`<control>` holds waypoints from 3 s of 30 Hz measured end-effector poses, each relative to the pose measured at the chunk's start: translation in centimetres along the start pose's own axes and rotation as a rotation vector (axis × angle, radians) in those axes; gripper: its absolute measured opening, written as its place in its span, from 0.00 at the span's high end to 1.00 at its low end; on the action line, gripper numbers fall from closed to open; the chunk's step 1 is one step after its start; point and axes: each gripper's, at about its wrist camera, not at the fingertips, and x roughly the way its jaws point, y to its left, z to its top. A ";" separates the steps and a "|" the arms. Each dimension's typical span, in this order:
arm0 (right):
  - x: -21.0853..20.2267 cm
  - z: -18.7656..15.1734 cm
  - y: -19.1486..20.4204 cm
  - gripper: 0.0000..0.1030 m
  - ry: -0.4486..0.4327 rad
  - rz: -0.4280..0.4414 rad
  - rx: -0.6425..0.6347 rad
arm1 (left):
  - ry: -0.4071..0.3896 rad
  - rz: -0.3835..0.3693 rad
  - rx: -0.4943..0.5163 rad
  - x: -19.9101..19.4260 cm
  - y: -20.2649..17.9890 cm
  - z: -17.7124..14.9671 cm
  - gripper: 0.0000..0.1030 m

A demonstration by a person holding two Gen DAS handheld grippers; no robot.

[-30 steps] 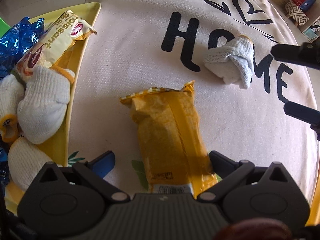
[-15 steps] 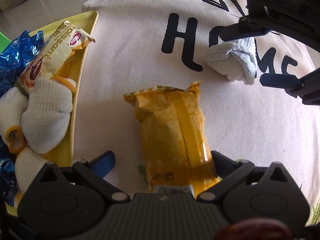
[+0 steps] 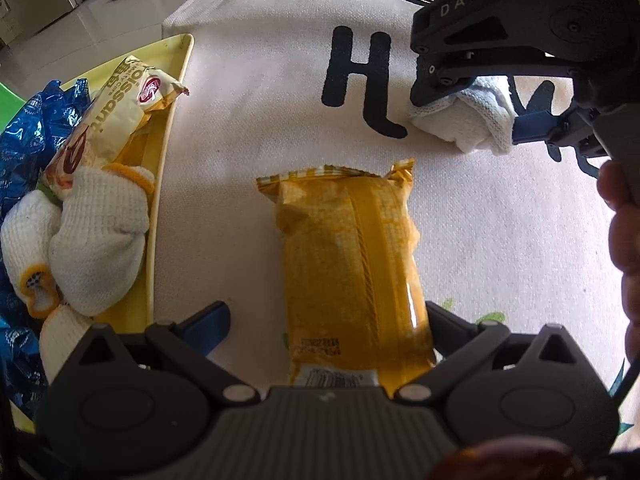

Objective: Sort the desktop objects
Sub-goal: 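Grasp the yellow packet with the left gripper while the right gripper grasps the last white glove, then lift the yellow packet and glove and carry both toward the yellow tray, then lower the yellow packet and glove into the tray and open both grippers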

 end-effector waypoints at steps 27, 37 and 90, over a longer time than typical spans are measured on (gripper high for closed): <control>-4.7 1.3 -1.7 0.47 -0.125 0.090 0.089 | -0.136 -0.171 -0.106 -4.0 2.0 1.7 0.36; -6.1 1.1 -1.5 0.47 -0.152 0.080 0.081 | -0.168 -0.173 -0.122 -5.5 2.4 2.3 0.36; -13.8 -17.4 4.2 0.47 -0.187 0.110 0.029 | -0.379 -0.113 -0.400 -14.6 15.9 -2.6 0.36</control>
